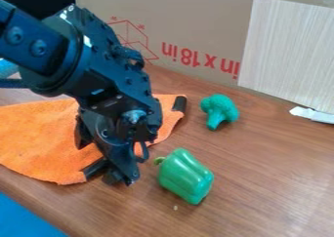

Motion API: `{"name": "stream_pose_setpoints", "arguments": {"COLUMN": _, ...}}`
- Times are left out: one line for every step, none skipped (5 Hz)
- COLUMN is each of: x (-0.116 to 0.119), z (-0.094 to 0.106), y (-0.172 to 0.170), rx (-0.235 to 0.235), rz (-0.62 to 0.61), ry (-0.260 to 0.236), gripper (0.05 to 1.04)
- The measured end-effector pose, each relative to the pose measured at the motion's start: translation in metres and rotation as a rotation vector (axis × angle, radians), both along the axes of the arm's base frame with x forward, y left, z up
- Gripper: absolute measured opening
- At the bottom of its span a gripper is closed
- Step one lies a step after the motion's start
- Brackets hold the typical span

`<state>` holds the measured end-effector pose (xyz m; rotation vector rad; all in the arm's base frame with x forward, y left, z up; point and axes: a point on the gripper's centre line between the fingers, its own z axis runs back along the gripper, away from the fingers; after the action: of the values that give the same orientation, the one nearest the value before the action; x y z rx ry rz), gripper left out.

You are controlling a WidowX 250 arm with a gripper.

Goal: Unfold the cloth from bottom right to top left

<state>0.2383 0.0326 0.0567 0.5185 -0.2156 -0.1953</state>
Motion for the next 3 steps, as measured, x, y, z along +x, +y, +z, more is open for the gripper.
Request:
{"name": "stream_pose_setpoints", "arguments": {"x": -0.0004, "z": -0.0031, "y": 0.0003, "rx": -0.007, "rz": 0.018, "ry": 0.007, "gripper": 0.694}}
{"name": "stream_pose_setpoints", "arguments": {"x": -0.0031, "z": -0.0063, "y": 0.0018, "rx": -0.017, "rz": 0.016, "ry": 0.015, "gripper": 0.360}}
{"name": "stream_pose_setpoints", "arguments": {"x": -0.0065, "z": -0.0066, "y": 0.0015, "rx": -0.025, "rz": 0.010, "ry": 0.025, "gripper": 0.163}}
